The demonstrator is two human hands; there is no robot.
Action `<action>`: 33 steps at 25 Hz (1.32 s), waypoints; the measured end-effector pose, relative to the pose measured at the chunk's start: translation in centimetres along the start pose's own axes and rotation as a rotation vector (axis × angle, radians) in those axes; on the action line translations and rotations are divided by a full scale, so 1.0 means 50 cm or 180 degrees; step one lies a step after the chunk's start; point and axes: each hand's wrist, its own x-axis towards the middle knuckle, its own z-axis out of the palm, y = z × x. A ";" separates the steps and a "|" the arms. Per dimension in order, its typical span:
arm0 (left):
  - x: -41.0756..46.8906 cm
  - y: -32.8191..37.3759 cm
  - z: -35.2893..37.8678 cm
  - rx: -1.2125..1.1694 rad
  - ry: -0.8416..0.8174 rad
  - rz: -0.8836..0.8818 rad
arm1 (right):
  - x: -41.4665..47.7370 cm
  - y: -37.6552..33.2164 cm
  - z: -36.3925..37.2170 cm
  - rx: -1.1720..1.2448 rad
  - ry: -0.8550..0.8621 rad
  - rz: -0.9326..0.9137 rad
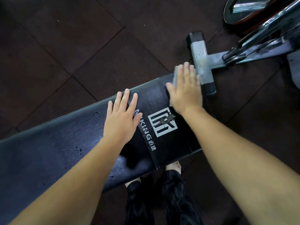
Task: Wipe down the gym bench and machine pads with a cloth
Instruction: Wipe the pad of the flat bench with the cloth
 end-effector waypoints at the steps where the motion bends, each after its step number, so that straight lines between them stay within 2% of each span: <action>1: 0.000 0.000 -0.001 -0.0008 0.0009 0.0010 | -0.016 -0.049 0.012 -0.0041 -0.0002 -0.0174; 3: 0.000 -0.004 -0.008 -0.0052 -0.0017 0.0071 | -0.100 -0.109 0.042 -0.0206 -0.0164 -0.0894; 5: -0.007 -0.019 -0.015 -0.0138 -0.0059 0.0161 | -0.148 -0.062 0.053 -0.0245 -0.0246 -0.1245; 6: -0.017 -0.033 -0.017 -0.0186 -0.0061 0.0140 | -0.140 -0.021 0.048 -0.0185 -0.0213 -0.1180; 9: -0.061 -0.089 -0.021 -0.0143 -0.0019 -0.0167 | -0.070 0.057 0.013 -0.0058 -0.0139 -0.0261; 11: -0.082 -0.111 -0.021 0.0001 -0.0069 -0.0251 | -0.052 -0.008 0.012 -0.0013 0.0009 0.0038; 12: -0.086 -0.113 -0.022 0.0025 -0.0091 -0.0257 | -0.065 -0.071 0.024 -0.0039 0.0059 -0.0092; 14: -0.086 -0.108 -0.026 -0.0014 -0.0120 -0.0263 | -0.133 -0.188 0.054 -0.0104 -0.0118 -0.0819; 16: -0.085 -0.104 -0.028 -0.0063 -0.0140 -0.0260 | -0.178 -0.197 0.071 -0.0257 -0.0355 -0.1433; 17: -0.086 -0.106 -0.028 -0.0065 -0.0157 -0.0263 | -0.164 -0.164 0.065 -0.0290 -0.0345 -0.1500; 20: -0.087 -0.111 -0.025 -0.0077 -0.0155 -0.0246 | -0.081 -0.040 0.036 -0.0223 -0.0093 -0.0726; 22: -0.087 -0.102 -0.025 -0.0177 -0.0129 -0.0293 | -0.054 -0.010 0.024 -0.0041 -0.0037 -0.0229; 24: -0.091 -0.083 -0.023 -0.0258 -0.0121 -0.0321 | -0.102 -0.074 0.043 -0.0031 0.0105 -0.0294; 26: -0.100 -0.066 -0.020 -0.0235 -0.0093 -0.0311 | -0.215 -0.129 0.082 -0.0140 -0.0080 -0.1007; 28: -0.108 -0.059 -0.019 -0.0195 -0.0092 -0.0284 | -0.311 -0.088 0.109 -0.0308 -0.0192 -0.1529; 29: -0.110 -0.060 -0.019 -0.0177 -0.0113 -0.0283 | -0.321 -0.045 0.112 -0.0293 -0.0131 -0.1570; 31: -0.111 -0.063 -0.017 -0.0142 -0.0141 -0.0267 | -0.299 0.032 0.100 -0.0225 -0.0043 -0.1234; 33: -0.111 -0.063 -0.015 -0.0128 -0.0130 -0.0258 | -0.258 0.049 0.086 -0.0070 -0.0140 -0.0615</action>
